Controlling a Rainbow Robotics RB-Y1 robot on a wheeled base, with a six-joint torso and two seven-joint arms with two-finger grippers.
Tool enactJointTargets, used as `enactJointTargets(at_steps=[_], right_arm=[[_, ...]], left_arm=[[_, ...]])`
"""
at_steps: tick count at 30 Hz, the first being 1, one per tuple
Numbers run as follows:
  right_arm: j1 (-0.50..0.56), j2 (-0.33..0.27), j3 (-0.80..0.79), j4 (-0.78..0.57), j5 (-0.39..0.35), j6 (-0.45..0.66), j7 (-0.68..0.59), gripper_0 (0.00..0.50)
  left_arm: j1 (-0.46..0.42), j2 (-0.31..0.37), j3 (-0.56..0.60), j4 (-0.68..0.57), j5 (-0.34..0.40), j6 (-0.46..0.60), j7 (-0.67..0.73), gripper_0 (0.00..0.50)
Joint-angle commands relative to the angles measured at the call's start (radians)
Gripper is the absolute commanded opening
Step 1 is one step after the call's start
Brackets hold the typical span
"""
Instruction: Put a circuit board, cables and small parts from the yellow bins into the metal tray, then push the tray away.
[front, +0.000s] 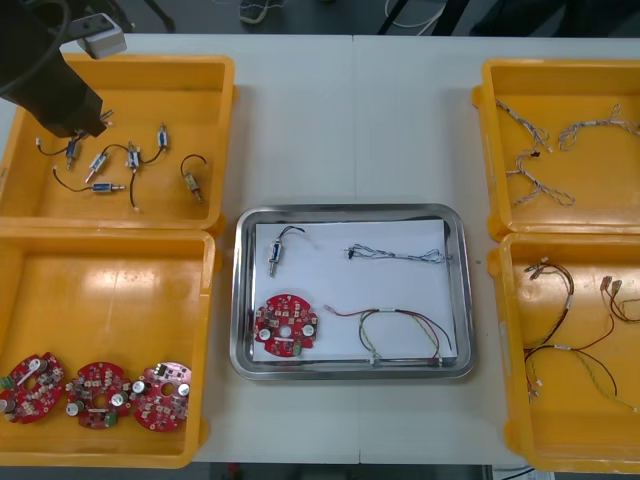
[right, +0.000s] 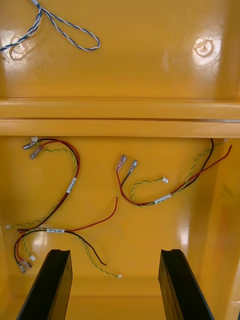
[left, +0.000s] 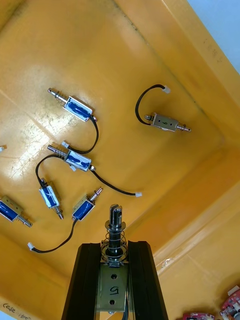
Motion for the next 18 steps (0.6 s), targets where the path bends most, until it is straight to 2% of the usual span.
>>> enactJointTargets(at_steps=[1,11,18], right_arm=[[0.011,0.011,0.011,-0.029,-0.005,0.003,-0.031,0.500],[0.011,0.011,0.011,-0.029,-0.005,0.003,-0.031,0.500],[0.011,0.011,0.011,-0.029,-0.005,0.003,-0.031,0.500]], left_arm=[[-0.052,0.003,0.026,-0.037,0.005,0.005,0.073,0.000],[-0.052,-0.046,0.026,-0.138,-0.029,0.034,0.292,0.000],[-0.064,-0.088,0.026,-0.238,-0.058,0.095,0.453,0.000]])
